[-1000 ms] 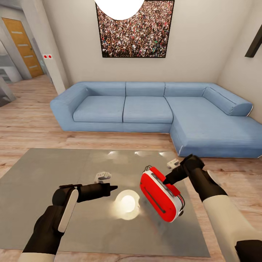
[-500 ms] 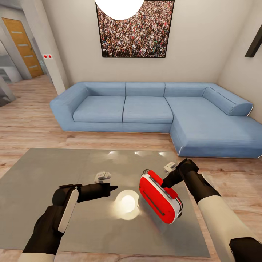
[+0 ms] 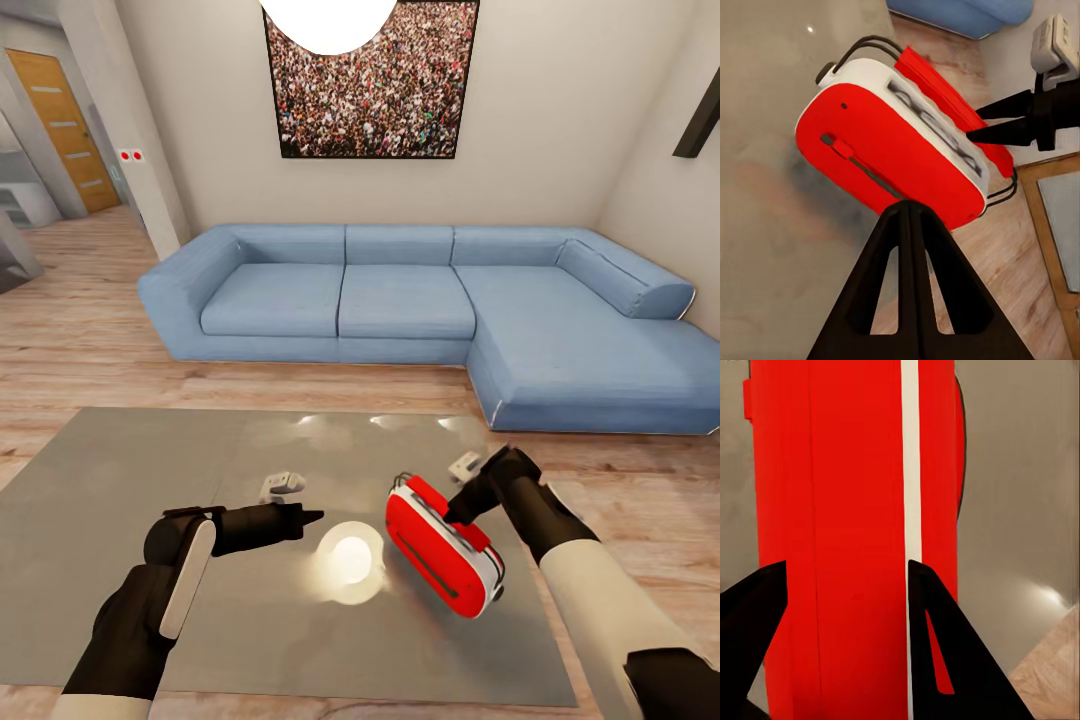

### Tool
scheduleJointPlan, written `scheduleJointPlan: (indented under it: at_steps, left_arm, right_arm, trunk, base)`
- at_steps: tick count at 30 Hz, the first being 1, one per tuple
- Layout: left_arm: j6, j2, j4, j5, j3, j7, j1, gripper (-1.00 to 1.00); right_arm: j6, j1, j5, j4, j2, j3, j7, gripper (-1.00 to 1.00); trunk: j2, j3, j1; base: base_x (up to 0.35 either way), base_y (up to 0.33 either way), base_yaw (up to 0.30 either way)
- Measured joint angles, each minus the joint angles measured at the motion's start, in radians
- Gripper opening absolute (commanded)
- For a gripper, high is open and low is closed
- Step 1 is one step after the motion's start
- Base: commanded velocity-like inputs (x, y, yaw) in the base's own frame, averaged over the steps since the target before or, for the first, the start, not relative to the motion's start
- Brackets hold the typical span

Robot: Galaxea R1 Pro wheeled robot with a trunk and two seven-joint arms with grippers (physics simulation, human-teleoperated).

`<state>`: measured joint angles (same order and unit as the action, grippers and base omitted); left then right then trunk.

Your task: Turn on the radio receiver that's on the table in the living room.

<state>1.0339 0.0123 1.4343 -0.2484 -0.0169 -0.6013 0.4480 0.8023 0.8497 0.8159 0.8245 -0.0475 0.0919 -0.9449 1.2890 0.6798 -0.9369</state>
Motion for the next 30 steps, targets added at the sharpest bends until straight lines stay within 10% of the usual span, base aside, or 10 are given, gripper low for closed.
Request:
scheduleJointPlan:
  at_steps: [13, 20, 30]
  left_arm:
    - [0.000, 0.000, 0.000, 0.000, 0.000, 0.000, 0.000, -1.00]
    - [0.000, 0.000, 0.000, 0.000, 0.000, 0.000, 0.000, -1.00]
    - [0.000, -0.001, 0.000, 0.000, 0.000, 0.000, 0.000, -1.00]
  right_arm:
    - [-0.031, 0.000, -0.004, -0.019, 0.006, -0.003, 0.021, -1.00]
    - [-0.093, 0.000, -0.094, -0.021, 0.002, -0.006, 0.031, -1.00]
    - [-0.128, 0.000, -0.109, -0.039, 0.002, -0.007, 0.061, -1.00]
  trunk:
    - [0.000, 0.000, 0.000]
    - [0.000, 0.000, 0.000]
    - [0.000, 0.000, 0.000]
  base:
    - [0.000, 0.000, 0.000]
    - [0.000, 0.000, 0.000]
    - [0.000, 0.000, 0.000]
